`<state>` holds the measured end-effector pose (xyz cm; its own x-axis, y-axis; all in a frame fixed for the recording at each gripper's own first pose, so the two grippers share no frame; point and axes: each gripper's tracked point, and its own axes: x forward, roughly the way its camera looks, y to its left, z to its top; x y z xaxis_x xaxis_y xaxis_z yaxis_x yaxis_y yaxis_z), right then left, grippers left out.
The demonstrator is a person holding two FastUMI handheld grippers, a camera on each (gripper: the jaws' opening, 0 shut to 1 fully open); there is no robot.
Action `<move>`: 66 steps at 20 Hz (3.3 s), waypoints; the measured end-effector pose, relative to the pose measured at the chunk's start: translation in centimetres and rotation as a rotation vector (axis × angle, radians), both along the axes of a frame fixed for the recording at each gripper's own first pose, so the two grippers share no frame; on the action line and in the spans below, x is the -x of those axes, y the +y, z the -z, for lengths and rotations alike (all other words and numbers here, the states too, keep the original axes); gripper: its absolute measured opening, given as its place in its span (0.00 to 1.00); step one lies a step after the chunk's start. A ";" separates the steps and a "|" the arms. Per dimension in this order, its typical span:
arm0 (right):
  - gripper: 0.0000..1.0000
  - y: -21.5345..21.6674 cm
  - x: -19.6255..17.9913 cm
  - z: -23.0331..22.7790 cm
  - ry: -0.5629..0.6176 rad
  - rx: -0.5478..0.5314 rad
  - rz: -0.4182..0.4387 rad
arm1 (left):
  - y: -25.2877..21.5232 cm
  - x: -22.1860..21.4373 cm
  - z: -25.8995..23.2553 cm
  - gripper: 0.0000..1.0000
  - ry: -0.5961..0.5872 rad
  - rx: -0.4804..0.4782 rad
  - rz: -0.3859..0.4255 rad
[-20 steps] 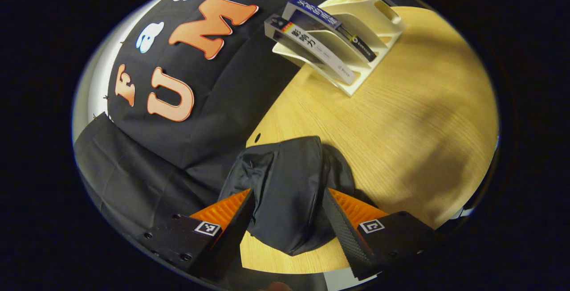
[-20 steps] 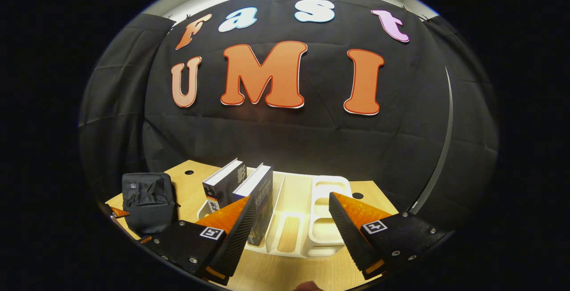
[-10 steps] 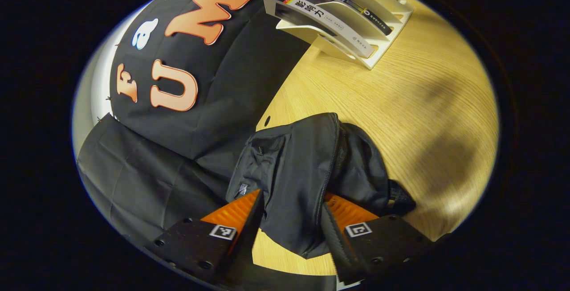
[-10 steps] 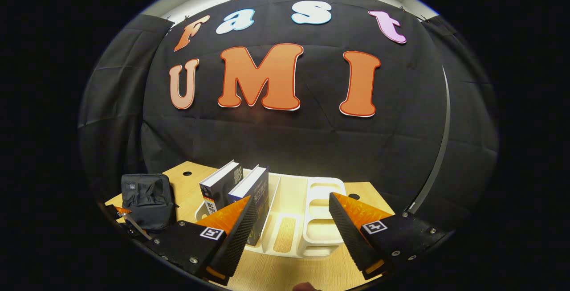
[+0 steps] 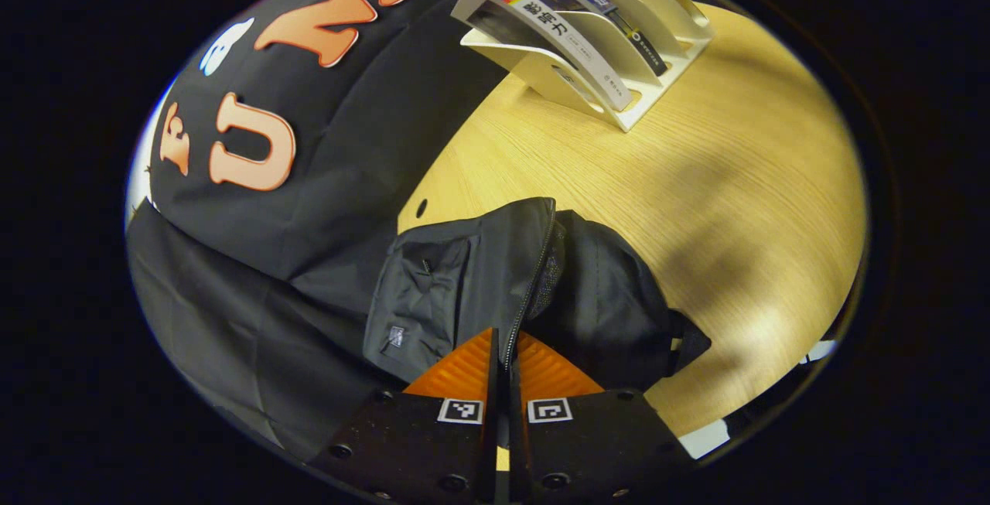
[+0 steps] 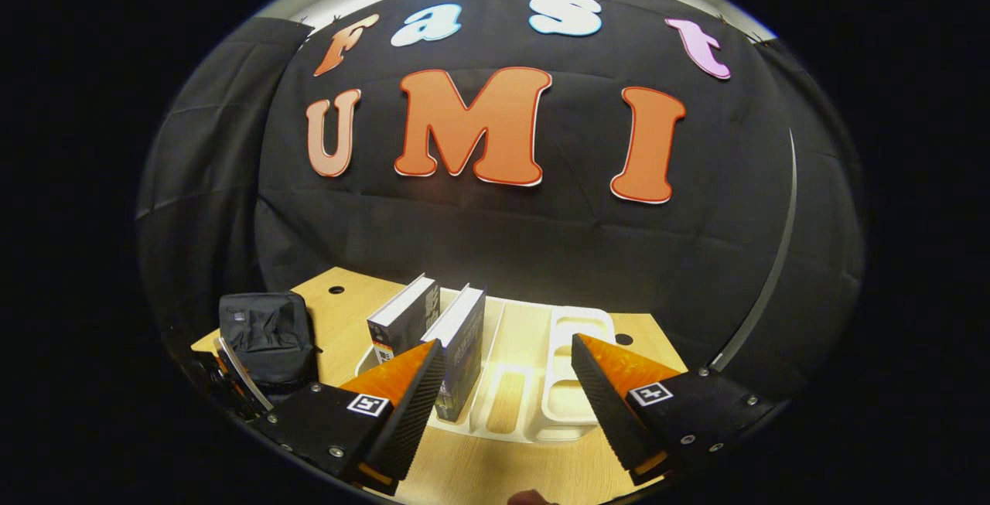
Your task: Open the schoolbag, grab two books from the bookshelf and put them into the schoolbag.
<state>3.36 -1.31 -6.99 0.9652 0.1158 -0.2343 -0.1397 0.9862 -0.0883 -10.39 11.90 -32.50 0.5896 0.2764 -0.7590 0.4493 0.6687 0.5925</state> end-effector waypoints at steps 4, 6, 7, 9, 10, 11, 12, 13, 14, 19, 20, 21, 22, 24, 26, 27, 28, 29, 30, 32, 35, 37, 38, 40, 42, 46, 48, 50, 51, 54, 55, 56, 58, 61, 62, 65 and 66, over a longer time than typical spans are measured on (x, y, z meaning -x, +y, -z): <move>0.97 2.3 0.1 -0.4 0.043 0.019 0.051 | 0.5 -1.2 -1.6 0.05 0.103 0.144 0.001; 0.97 3.7 0.0 -0.3 0.084 0.009 0.083 | 1.4 -1.7 -2.8 0.05 0.147 0.216 0.005; 0.97 4.2 -0.2 -0.5 0.097 0.011 0.101 | 1.7 -2.0 -3.5 0.05 0.161 0.259 0.014; 0.97 5.3 -0.7 -1.0 0.113 0.032 0.129 | 2.8 -2.7 -4.7 0.04 0.206 0.327 0.018; 0.97 6.0 -1.0 -1.3 0.122 0.039 0.136 | 3.5 -3.2 -5.2 0.05 0.230 0.351 0.026; 0.97 6.8 -1.2 -1.5 0.133 0.035 0.139 | 4.2 -3.7 -5.8 0.05 0.248 0.367 0.038; 0.97 7.7 -1.6 -1.7 0.143 0.025 0.140 | 4.6 -4.3 -6.3 0.05 0.268 0.391 0.058; 0.97 8.6 -2.1 -1.8 0.157 0.022 0.138 | 5.0 -4.7 -6.7 0.05 0.290 0.412 0.071; 0.97 9.1 -2.5 -1.8 0.181 0.029 0.143 | 5.4 -4.9 -7.4 0.05 0.315 0.433 0.095; 0.97 11.3 -4.2 -1.6 0.302 0.109 0.144 | 7.2 -7.4 -10.3 0.05 0.394 0.487 0.168; 0.97 11.6 -4.5 -1.4 0.326 0.130 0.141 | 7.3 -7.9 -11.0 0.05 0.406 0.501 0.177; 0.97 12.2 -4.9 -1.2 0.349 0.146 0.130 | 7.5 -8.3 -11.6 0.05 0.411 0.515 0.183; 0.97 12.7 -5.3 -0.8 0.376 0.157 0.108 | 7.8 -8.9 -12.2 0.05 0.413 0.518 0.193; 0.98 14.3 -6.4 0.2 0.431 0.167 0.052 | 7.9 -10.0 -13.4 0.05 0.399 0.524 0.195; 0.98 14.5 -7.8 1.6 0.473 0.188 0.033 | 7.4 -10.3 -14.4 0.05 0.391 0.544 0.188; 0.98 14.8 -8.3 2.1 0.505 0.192 0.029 | 7.4 -10.4 -14.8 0.05 0.385 0.542 0.191; 0.99 15.2 -9.2 2.6 0.535 0.179 0.028 | 7.4 -10.7 -15.2 0.05 0.381 0.537 0.198; 0.99 15.5 -10.0 3.3 0.573 0.161 0.024 | 7.4 -11.1 -15.1 0.05 0.378 0.527 0.198; 0.99 15.7 -10.3 4.0 0.622 0.149 0.016 | 7.6 -11.4 -15.3 0.05 0.373 0.512 0.194; 1.00 15.6 -11.4 5.3 0.691 0.154 0.010 | 8.2 -12.6 -15.7 0.05 0.365 0.483 0.189; 0.97 15.3 -13.1 6.6 0.772 0.139 0.028 | 8.3 -13.2 -15.8 0.05 0.371 0.454 0.193; 0.92 14.8 -14.2 7.7 0.838 0.104 0.050 | 8.4 -13.5 -15.6 0.05 0.380 0.446 0.193; 0.88 14.7 -14.5 8.4 0.881 0.085 0.063 | 8.5 -13.7 -15.4 0.05 0.384 0.445 0.189; 0.79 14.8 -15.0 9.4 0.928 0.060 0.066 | 8.2 -14.2 -14.9 0.05 0.391 0.447 0.180; 0.55 14.3 -15.2 10.4 0.965 0.074 0.091 | 8.1 -14.4 -14.7 0.05 0.392 0.442 0.173; 0.43 14.7 -14.8 11.7 1.041 0.048 0.104 | 8.1 -14.8 -14.5 0.05 0.396 0.434 0.165; 0.41 14.9 -14.7 11.8 1.042 0.055 0.108 | 7.9 -14.7 -14.5 0.05 0.408 0.440 0.168; 0.37 15.1 -14.4 11.6 1.050 0.056 0.114 | 7.6 -14.6 -14.4 0.05 0.413 0.446 0.174; 0.36 15.1 -14.2 11.4 1.045 0.061 0.114 | 7.5 -14.6 -14.3 0.05 0.418 0.450 0.179; 0.33 14.7 -12.9 9.9 1.008 0.058 0.146 | 7.5 -14.7 -14.0 0.05 0.427 0.459 0.204; 0.33 14.4 -12.2 9.3 0.994 0.057 0.160 | 7.5 -14.7 -14.0 0.05 0.427 0.463 0.213; 0.32 14.1 -11.4 8.6 0.982 0.046 0.173 | 7.5 -14.7 -14.0 0.05 0.426 0.470 0.219; 0.32 13.9 -9.5 7.5 0.968 0.008 0.192 | 7.3 -14.8 -13.9 0.05 0.427 0.481 0.236; 0.32 13.9 -6.2 6.1 0.945 -0.057 0.200 | 7.1 -14.9 -14.0 0.05 0.428 0.488 0.264; 0.32 13.9 -5.0 5.8 0.940 -0.084 0.207 | 7.1 -14.9 -14.0 0.05 0.425 0.490 0.274; 0.32 13.1 -1.2 5.5 0.927 -0.136 0.237 | 7.2 -14.8 -13.8 0.05 0.418 0.487 0.280; 0.31 12.8 -0.3 5.2 0.919 -0.148 0.253 | 7.3 -14.9 -13.7 0.05 0.412 0.481 0.289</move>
